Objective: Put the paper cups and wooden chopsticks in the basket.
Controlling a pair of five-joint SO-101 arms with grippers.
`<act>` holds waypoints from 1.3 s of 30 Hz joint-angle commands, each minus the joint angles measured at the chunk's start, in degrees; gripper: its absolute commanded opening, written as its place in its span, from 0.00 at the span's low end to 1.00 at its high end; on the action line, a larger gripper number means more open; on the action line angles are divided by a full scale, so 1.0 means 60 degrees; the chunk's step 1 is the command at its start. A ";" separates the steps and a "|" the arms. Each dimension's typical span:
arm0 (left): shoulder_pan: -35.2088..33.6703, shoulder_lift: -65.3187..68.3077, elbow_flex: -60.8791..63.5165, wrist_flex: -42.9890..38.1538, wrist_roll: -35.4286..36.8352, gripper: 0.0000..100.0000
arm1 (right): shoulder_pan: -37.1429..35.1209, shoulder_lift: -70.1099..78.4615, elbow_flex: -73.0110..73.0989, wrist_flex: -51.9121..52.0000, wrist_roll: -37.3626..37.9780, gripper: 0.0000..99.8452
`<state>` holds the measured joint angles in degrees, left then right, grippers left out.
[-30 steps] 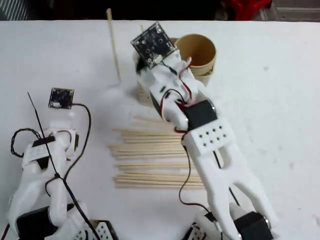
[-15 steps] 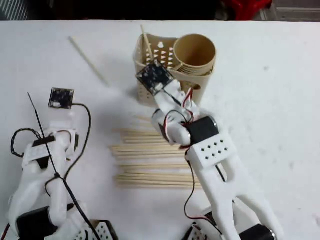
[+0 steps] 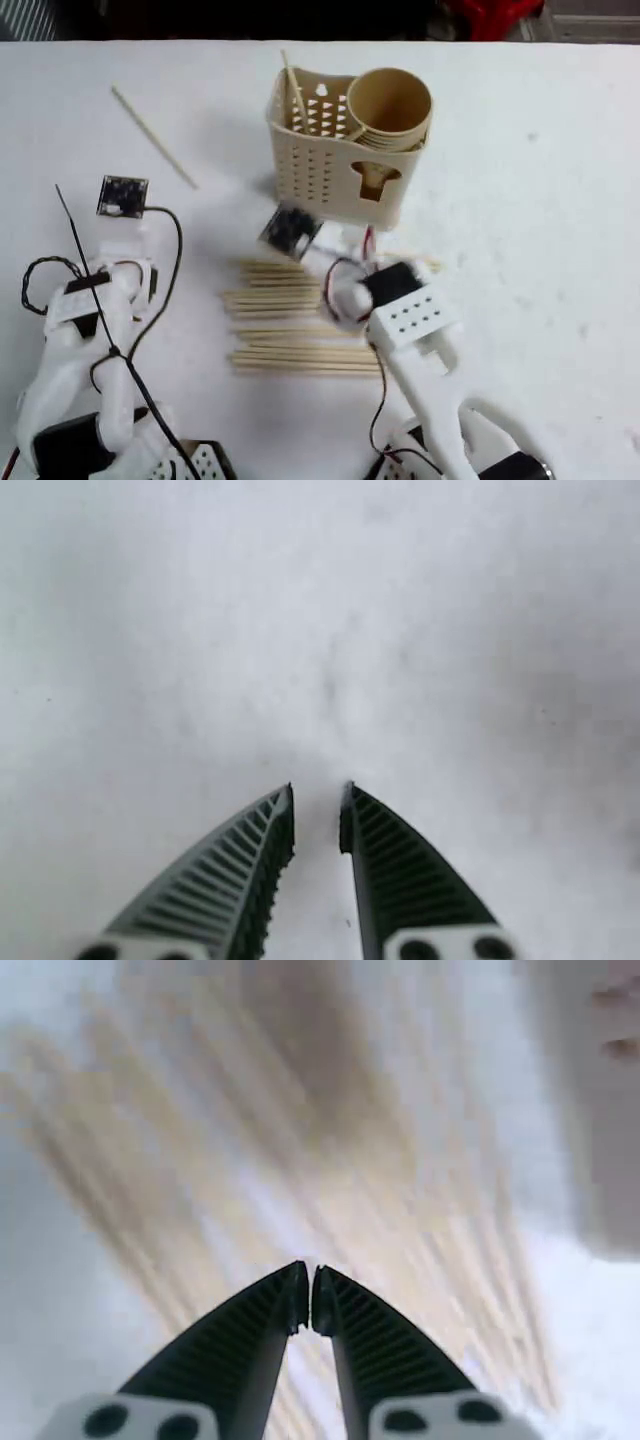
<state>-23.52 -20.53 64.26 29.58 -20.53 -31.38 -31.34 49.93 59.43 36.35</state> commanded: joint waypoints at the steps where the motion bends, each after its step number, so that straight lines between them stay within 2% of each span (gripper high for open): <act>1: 0.0227 -0.0227 -0.0015 -0.0220 -0.0117 0.10 | -0.1209 -0.0271 0.0630 0.0740 0.1026 0.09; 5: 0.0227 -0.0227 -0.0015 -0.0220 -0.0117 0.10 | -0.2249 -0.0198 0.1465 0.0784 0.1670 0.13; 11: 0.0227 -0.0227 -0.0015 -0.0220 -0.0117 0.10 | -0.2908 -0.0183 0.2198 0.0740 0.1685 0.06; 21: 0.0227 -0.0227 -0.0015 -0.0220 -0.0117 0.10 | -0.2777 -0.0168 0.3223 -0.0447 0.1700 0.04; 30: 0.0227 -0.0227 -0.0015 -0.0220 -0.0117 0.10 | -0.1443 -0.0154 0.3223 -0.1429 0.1788 0.04; 39: 0.0227 -0.0227 -0.0015 -0.0220 -0.0117 0.10 | -0.1414 -0.0183 0.2989 -0.1004 0.1729 0.04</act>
<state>-23.52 -20.53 64.26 29.58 -20.53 -42.11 -31.52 69.63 54.33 46.29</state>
